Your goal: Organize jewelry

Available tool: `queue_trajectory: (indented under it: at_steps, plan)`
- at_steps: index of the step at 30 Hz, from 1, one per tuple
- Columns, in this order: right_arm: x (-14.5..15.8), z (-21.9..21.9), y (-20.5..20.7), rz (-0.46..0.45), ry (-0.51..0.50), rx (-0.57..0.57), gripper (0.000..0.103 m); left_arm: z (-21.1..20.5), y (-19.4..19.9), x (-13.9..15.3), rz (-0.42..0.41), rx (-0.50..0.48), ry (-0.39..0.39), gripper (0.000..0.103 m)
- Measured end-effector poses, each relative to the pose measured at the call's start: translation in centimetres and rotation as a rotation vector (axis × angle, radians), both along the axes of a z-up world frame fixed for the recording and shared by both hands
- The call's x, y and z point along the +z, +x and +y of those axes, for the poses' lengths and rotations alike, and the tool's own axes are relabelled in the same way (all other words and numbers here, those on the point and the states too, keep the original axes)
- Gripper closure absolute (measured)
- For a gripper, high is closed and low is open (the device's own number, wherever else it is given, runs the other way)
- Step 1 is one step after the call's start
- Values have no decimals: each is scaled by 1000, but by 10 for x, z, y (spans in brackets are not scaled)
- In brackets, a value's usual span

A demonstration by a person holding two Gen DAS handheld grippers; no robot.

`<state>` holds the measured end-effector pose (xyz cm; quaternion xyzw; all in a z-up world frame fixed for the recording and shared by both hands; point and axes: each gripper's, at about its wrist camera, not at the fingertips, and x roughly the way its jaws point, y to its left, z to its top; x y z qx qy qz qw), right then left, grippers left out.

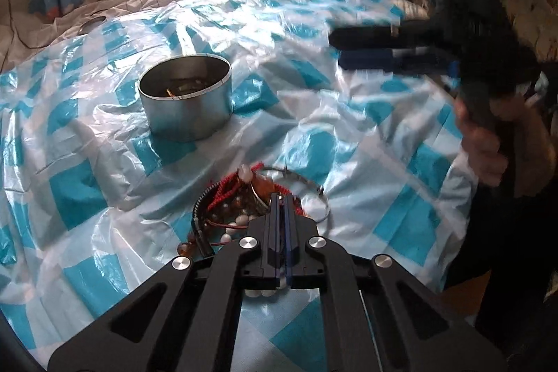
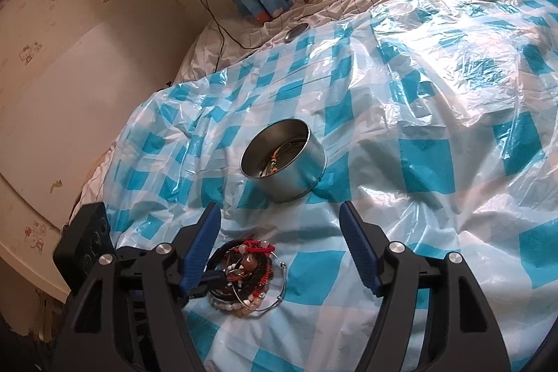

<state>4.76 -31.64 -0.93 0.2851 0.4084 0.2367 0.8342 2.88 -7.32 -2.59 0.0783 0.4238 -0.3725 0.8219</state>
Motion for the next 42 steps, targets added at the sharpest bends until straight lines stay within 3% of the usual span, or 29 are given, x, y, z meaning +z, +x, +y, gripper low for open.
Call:
queue_trajectory:
  at_steps: [4,13,17,26,27,31,33,42]
  plan:
    - [-2,6,1,2,-3,28,35,25,10,22,16,44,-155,102]
    - [-9,34,5,18,-55,128,35,72,23,49,39,122,-405,102]
    - [-11,68,3,-20,-177,223,35,85,24,56,24,151,-455,102]
    - [-35,115,15,-23,-287,340,35,101,35,57,32,202,-493,102]
    - [-38,116,17,-17,-284,346,37,101,36,56,33,204,-495,102]
    - [-44,115,20,-9,-265,349,80,103,38,56,34,212,-496,102]
    - [-41,110,21,-19,-237,336,93,102,40,55,36,215,-497,102]
    - [-17,74,23,-49,23,252,96,98,43,56,36,219,-501,102]
